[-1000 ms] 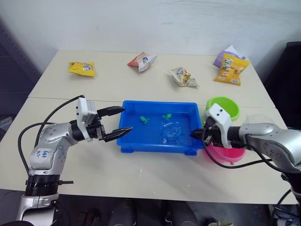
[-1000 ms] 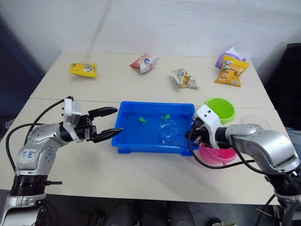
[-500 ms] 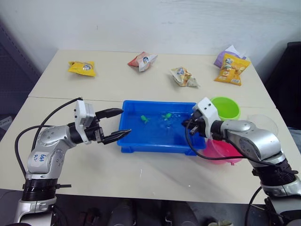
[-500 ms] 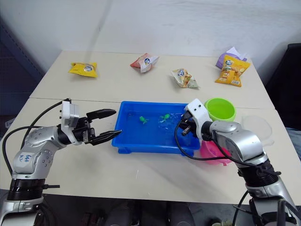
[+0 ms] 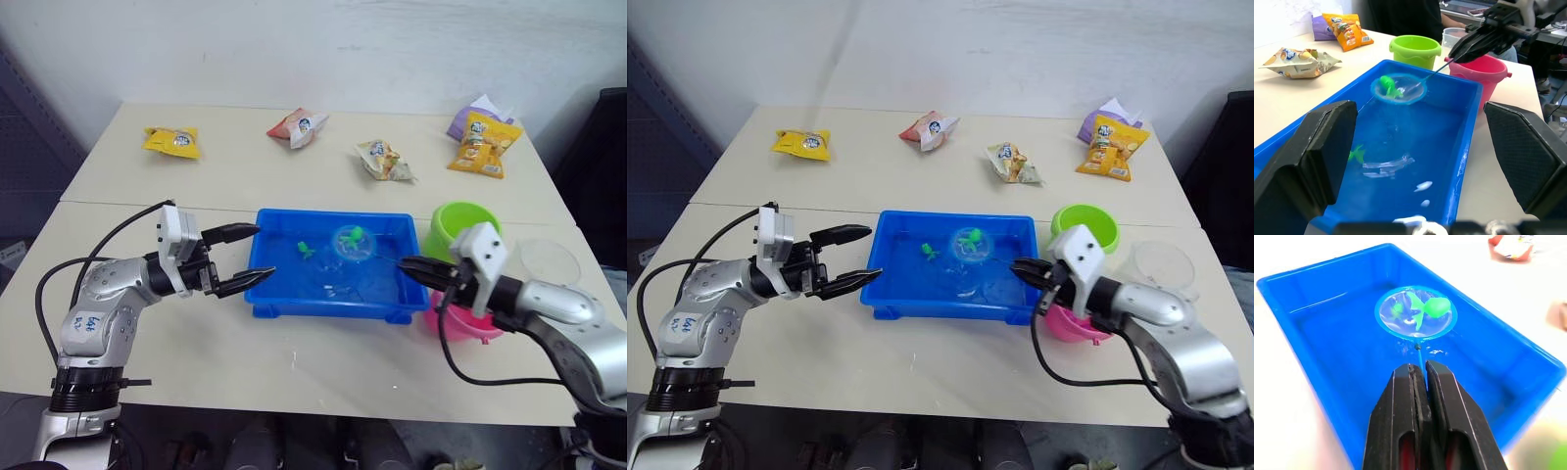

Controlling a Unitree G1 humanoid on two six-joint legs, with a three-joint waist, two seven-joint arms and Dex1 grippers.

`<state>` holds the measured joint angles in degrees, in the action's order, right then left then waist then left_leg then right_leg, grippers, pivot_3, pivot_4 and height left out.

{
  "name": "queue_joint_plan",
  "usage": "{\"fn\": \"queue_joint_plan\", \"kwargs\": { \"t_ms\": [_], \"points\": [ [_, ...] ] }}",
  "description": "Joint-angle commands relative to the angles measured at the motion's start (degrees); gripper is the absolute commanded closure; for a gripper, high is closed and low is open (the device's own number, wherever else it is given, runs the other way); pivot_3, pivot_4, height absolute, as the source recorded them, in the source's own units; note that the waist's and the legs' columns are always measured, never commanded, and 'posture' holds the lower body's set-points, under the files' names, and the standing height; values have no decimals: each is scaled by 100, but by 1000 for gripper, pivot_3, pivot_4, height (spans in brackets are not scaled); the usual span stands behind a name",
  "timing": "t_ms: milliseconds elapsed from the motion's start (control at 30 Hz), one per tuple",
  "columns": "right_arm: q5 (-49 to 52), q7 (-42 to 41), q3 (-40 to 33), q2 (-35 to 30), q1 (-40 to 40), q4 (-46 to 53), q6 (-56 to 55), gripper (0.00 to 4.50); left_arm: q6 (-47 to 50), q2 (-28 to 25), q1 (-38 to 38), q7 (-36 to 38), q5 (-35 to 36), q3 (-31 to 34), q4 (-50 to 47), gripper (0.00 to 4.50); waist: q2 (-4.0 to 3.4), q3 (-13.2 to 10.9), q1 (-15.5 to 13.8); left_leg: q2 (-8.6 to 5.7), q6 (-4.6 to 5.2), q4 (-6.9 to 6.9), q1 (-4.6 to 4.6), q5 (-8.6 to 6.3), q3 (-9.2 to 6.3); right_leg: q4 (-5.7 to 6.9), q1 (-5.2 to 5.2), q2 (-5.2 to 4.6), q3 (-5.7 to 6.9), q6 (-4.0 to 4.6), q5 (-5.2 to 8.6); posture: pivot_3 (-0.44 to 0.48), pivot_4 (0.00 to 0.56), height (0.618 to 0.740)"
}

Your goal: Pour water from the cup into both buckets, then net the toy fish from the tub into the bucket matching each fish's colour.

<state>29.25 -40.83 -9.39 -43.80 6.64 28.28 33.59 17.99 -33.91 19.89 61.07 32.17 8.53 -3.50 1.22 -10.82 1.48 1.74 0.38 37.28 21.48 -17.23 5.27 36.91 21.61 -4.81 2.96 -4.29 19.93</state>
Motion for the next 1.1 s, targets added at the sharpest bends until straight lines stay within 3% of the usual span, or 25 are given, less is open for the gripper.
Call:
{"fn": "queue_joint_plan", "kwargs": {
  "t_ms": [33,233,600,867,1100],
  "points": [
    [156,-161,-834,-138,-270,402,-332,4500,-131,49,118,107,42,-26,53,39,0,0,7,0,0,0,0,0,-1,0,0,1,0,0,0,0,150,738],
    [-499,-272,-1439,-288,-512,-64,-1341,4500,-76,165,411,267,85,-193,257,39,0,0,-3,1,-1,0,-6,1,0,2,-3,5,-2,0,0,0,150,738],
    [-2440,290,-1602,-531,-618,-2146,-3956,4500,-110,389,539,252,26,-324,304,39,1,0,3,0,-8,2,-12,5,9,5,-4,10,-9,0,0,0,150,738],
    [-3851,1162,-1357,-1024,-548,-3531,-5756,4500,-116,460,587,237,-10,-448,243,39,0,0,5,0,-11,1,-17,6,15,8,-5,10,-14,0,0,0,150,738],
    [-4939,2037,-983,-1383,-396,-4065,-6692,4500,-98,542,658,148,-31,-532,189,39,0,0,8,4,-23,2,-22,14,18,12,-5,16,-18,0,0,0,150,738]
  ]
}}
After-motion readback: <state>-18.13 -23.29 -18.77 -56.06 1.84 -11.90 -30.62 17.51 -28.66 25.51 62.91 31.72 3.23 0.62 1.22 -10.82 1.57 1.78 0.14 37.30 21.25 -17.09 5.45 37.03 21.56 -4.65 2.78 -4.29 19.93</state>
